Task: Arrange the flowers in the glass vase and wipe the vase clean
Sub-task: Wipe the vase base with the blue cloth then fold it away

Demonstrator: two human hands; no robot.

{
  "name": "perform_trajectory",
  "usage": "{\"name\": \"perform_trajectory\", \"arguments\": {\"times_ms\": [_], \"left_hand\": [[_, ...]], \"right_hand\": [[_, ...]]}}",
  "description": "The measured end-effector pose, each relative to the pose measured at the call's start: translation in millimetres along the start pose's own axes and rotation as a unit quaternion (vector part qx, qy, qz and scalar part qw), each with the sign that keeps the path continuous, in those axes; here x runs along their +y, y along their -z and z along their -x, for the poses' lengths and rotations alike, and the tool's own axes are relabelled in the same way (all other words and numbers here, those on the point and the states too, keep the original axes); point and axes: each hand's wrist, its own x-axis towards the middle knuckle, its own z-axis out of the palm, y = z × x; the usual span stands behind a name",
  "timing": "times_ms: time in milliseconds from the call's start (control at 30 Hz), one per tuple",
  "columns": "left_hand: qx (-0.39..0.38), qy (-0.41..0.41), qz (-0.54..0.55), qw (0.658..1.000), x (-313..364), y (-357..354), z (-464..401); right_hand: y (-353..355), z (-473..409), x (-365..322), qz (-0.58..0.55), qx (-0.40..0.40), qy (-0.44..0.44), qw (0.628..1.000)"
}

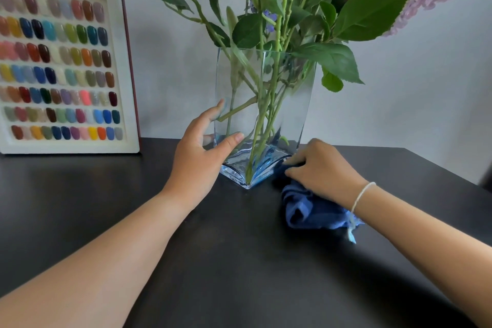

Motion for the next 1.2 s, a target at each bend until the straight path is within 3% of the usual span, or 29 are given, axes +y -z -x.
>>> {"name": "perform_trajectory", "arguments": {"times_ms": [200, 667, 867, 967, 1200], "left_hand": [[0.003, 0.004, 0.014, 1.0, -1, -1, 1], [-0.004, 0.004, 0.021, 1.0, 2, -1, 2], [-0.007, 0.004, 0.021, 1.0, 1, 0, 1], [-0.004, 0.005, 0.018, 1.0, 0, 0, 1], [-0.004, 0.018, 0.017, 1.0, 4, -1, 3]], "right_hand": [[4, -10, 15, -0.032, 0.034, -0.042, 0.998], [-6, 26, -30, -0.061, -0.033, 0.087, 0.994], [2, 7, -6, -0.02, 0.023, 0.0, 1.0], [4, 4, 1, -0.051, 0.041, -0.031, 0.997], [-8, 24, -28, -0.086, 0.001, 0.048, 0.995]]}}
